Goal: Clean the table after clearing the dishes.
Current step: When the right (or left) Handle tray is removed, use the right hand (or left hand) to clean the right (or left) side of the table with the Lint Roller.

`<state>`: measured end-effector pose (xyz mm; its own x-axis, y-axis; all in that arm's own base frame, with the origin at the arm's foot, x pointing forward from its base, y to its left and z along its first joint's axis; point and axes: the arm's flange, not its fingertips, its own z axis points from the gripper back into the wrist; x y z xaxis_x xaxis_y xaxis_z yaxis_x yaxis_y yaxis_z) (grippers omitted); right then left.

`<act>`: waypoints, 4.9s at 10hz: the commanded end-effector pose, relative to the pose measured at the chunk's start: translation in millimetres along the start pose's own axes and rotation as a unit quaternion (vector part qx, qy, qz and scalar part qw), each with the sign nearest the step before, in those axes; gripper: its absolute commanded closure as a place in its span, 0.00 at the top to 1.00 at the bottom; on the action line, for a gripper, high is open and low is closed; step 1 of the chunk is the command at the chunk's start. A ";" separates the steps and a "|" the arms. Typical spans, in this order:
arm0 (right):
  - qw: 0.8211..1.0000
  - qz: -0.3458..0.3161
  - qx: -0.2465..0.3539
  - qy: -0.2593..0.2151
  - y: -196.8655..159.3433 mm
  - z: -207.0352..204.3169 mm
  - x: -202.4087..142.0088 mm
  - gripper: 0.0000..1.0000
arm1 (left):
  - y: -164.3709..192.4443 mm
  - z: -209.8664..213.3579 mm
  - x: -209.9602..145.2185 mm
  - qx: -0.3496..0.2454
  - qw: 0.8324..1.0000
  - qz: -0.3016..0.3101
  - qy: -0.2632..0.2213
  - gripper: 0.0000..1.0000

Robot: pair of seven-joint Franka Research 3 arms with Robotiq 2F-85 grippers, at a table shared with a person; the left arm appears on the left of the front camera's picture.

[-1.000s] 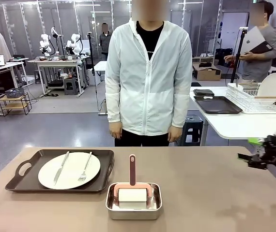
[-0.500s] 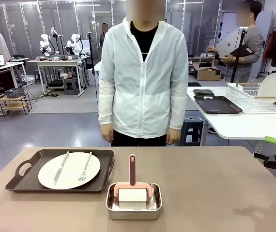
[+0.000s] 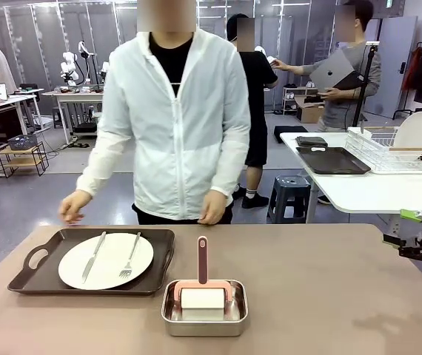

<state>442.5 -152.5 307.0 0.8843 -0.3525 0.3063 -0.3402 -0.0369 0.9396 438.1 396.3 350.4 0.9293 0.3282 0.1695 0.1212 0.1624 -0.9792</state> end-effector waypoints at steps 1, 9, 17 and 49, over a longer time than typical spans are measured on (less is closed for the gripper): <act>1.000 0.003 0.002 0.002 1.5 -2.1 -0.3 1.00 | -1.5 2.4 -0.9 0.001 1.000 -0.003 -0.002 1.00; 1.000 0.003 0.002 0.002 1.5 -2.1 -0.3 1.00 | -1.5 2.4 -0.9 0.001 1.000 -0.003 -0.002 1.00; 0.965 0.078 -0.232 0.099 48.0 66.9 23.7 1.00 | -1.5 2.4 -0.9 0.001 1.000 -0.003 -0.002 1.00; 0.943 0.044 -0.326 0.054 73.4 192.4 30.0 1.00 | -230.7 -535.0 -74.5 0.412 0.495 -0.568 0.513 1.00</act>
<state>386.9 -350.3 354.3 0.9012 -0.2343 0.3646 -0.1758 0.5714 0.8016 530.5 -165.6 500.6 0.1679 -0.9858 0.0028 0.9762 0.1667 0.1384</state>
